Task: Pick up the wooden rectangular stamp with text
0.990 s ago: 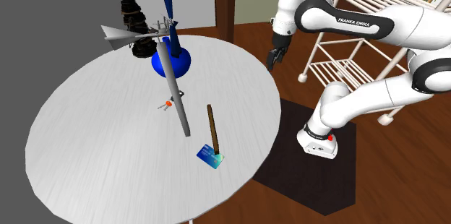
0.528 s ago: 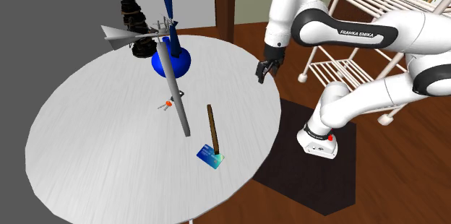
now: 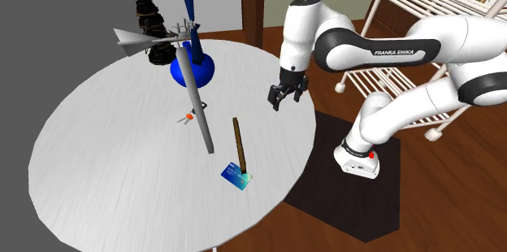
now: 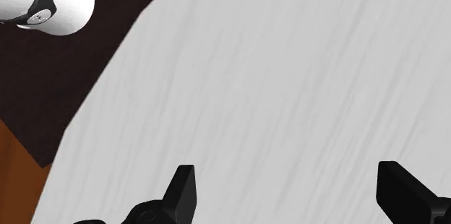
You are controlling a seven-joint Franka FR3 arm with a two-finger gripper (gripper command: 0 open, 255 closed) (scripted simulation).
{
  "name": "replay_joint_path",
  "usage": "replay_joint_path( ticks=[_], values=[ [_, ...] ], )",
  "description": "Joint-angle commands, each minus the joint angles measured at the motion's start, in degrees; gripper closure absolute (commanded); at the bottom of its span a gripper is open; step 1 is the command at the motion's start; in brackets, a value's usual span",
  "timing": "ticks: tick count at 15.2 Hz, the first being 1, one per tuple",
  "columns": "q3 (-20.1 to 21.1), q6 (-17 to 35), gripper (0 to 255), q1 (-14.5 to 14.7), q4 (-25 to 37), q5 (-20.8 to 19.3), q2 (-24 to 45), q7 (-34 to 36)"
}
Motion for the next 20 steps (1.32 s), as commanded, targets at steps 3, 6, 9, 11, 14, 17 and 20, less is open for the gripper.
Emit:
replay_joint_path(
  ticks=[3, 6, 9, 11, 14, 17, 20],
  values=[
    [6.3, 2.3, 0, -1.3, 4.7, 1.1, 5.8, 10.2],
    [11.1, 3.9, 0, -2.6, 9.4, 0.4, 11.4, 18.0],
    [16.0, 5.4, 0, -4.0, 14.9, -1.8, 18.1, 26.3],
    [19.4, 6.1, 0, -4.8, 19.0, -4.4, 23.2, 32.3],
    [24.0, 6.7, 0, -5.0, 26.0, -10.3, 32.2, 42.0],
    [24.8, 8.1, 0, -4.3, 26.6, -12.3, 35.0, 44.8],
    [24.8, 10.4, 0, -4.3, 24.2, -12.2, 34.9, 44.6]
  ],
)
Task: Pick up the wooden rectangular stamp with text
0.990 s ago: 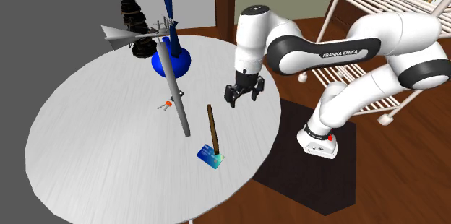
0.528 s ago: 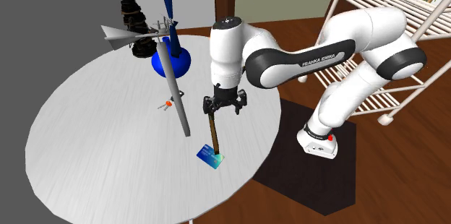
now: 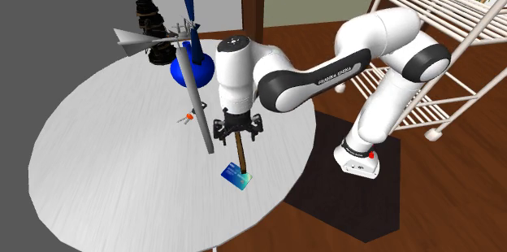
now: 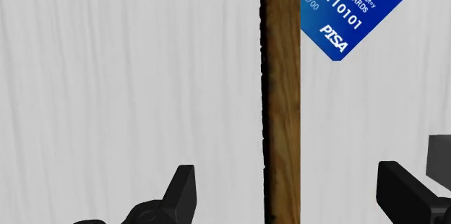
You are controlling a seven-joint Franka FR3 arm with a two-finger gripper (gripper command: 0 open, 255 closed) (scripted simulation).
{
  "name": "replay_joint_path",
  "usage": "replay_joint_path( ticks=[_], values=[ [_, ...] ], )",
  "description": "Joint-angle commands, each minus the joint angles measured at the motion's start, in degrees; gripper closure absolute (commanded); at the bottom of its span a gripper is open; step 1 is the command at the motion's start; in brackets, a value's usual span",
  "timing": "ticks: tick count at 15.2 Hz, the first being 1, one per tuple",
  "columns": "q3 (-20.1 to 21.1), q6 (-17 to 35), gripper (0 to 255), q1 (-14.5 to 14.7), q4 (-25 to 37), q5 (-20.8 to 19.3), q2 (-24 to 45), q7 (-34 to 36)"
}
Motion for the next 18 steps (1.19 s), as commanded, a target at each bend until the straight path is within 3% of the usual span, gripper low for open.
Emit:
replay_joint_path(
  ticks=[1, 4, 5, 13, 18],
  values=[
    [0.0, 1.6, 0, 0.0, -1.6, 0.1, -0.1, -0.1],
    [0.0, 2.8, 0, 0.0, -2.8, 0.1, 0.0, -0.1],
    [0.0, 2.8, 255, 0.0, -2.9, 0.1, -0.1, -0.2],
    [0.1, 3.4, 255, 0.1, -3.3, 0.0, 0.1, 0.0],
    [0.0, -0.3, 255, 0.0, 0.3, 0.0, -0.1, 0.0]
  ],
)
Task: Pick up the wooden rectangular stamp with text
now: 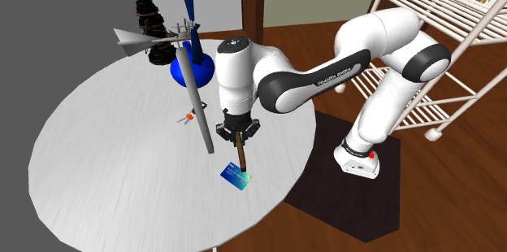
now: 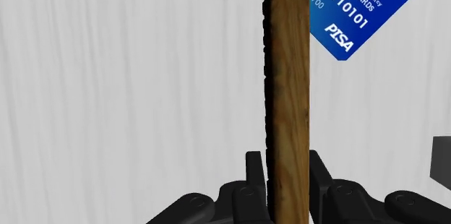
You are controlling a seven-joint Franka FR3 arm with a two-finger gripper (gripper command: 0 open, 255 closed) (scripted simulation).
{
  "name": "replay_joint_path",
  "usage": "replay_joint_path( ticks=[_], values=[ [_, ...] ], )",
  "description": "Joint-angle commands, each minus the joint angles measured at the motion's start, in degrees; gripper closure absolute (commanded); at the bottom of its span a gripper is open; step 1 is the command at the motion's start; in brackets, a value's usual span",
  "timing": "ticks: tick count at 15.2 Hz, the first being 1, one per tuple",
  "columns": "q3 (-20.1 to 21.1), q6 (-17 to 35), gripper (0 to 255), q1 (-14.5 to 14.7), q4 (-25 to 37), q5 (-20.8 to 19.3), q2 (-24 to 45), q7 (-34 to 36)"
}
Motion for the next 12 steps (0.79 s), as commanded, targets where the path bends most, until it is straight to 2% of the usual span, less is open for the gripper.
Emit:
replay_joint_path(
  ticks=[1, 12],
  values=[
    [0.0, -1.4, 255, 0.0, 1.5, 0.0, 0.0, 0.0],
    [0.3, -9.4, 255, 0.3, 10.6, -1.2, 1.6, 1.3]
  ],
)
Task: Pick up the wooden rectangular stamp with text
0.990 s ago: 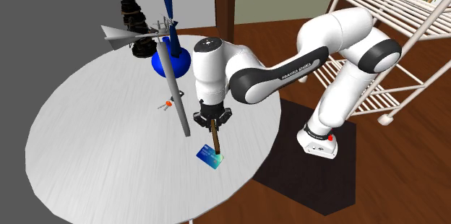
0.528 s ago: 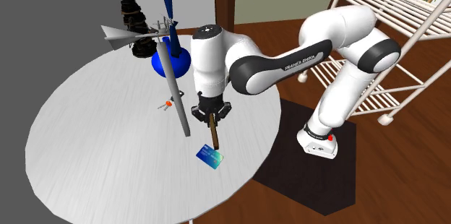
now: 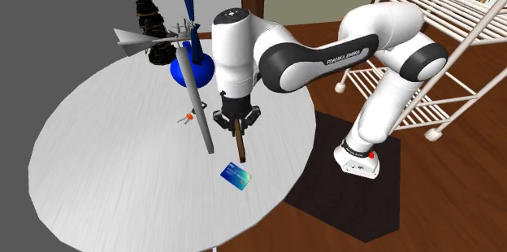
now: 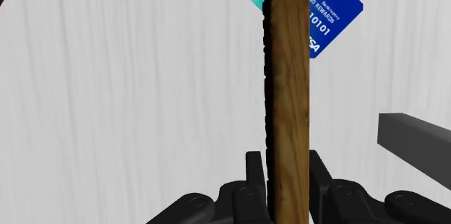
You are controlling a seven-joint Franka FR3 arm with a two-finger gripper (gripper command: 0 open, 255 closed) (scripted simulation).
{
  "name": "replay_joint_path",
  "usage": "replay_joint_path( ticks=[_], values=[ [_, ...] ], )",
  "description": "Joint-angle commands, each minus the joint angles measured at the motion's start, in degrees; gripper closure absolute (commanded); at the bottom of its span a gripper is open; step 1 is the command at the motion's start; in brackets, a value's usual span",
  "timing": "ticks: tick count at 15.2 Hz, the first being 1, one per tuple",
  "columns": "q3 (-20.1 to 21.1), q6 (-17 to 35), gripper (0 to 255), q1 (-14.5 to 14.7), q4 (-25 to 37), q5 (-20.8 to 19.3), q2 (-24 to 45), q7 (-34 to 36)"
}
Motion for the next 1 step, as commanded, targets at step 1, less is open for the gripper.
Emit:
replay_joint_path(
  ticks=[1],
  values=[
    [0.0, -0.6, 255, 0.1, 0.7, -0.2, 0.2, 0.1]
  ],
)
